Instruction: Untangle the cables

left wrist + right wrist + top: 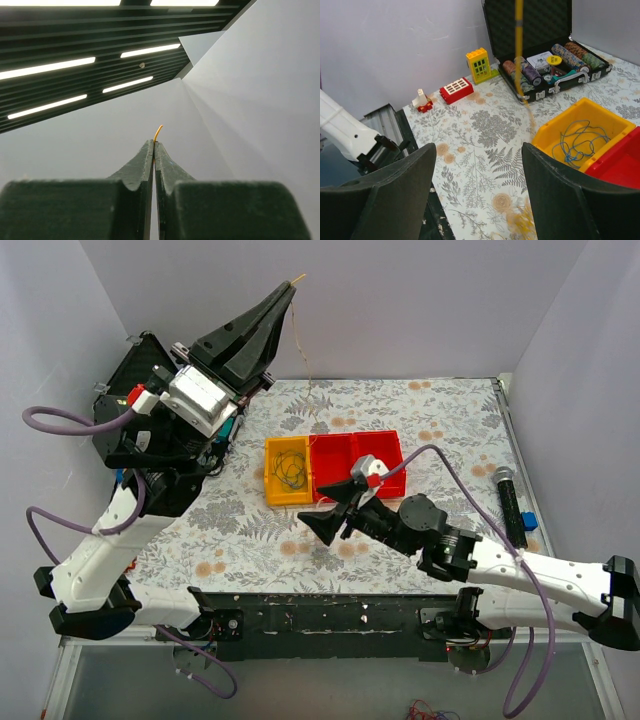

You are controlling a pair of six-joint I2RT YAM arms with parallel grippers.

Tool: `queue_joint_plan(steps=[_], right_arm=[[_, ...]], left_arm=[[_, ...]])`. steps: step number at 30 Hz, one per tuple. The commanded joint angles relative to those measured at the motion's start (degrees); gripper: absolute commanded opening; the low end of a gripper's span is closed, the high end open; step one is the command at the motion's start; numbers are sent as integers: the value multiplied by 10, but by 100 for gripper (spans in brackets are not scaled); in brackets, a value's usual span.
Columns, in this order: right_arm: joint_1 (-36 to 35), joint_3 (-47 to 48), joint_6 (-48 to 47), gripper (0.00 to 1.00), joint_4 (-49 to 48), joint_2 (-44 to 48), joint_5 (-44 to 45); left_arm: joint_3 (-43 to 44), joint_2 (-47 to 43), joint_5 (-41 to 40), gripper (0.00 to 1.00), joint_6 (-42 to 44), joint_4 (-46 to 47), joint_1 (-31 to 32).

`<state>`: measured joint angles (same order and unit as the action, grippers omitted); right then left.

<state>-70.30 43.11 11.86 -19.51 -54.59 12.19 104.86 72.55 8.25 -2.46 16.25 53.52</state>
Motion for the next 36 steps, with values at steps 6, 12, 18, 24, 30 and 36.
queue_joint_plan(steps=[6,12,18,24,30,36], right_arm=[[-4,7,-83,75,-66,-46,109],[-4,15,-91,73,-35,-22,96],[-5,-19,-49,66,0,39,91],[-4,-69,-8,65,30,75,95],[-5,-102,14,76,31,63,67],[-4,-98,13,82,-30,35,7]], left_arm=[[24,-15,0,0,-29,-22,3],[19,-20,1,0,-29,-29,4],[-18,-36,12,0,-28,-32,3],[-32,-43,6,0,-60,-68,4],[-120,-85,-2,0,-77,-86,3],[-127,-84,-5,0,-91,-90,3]])
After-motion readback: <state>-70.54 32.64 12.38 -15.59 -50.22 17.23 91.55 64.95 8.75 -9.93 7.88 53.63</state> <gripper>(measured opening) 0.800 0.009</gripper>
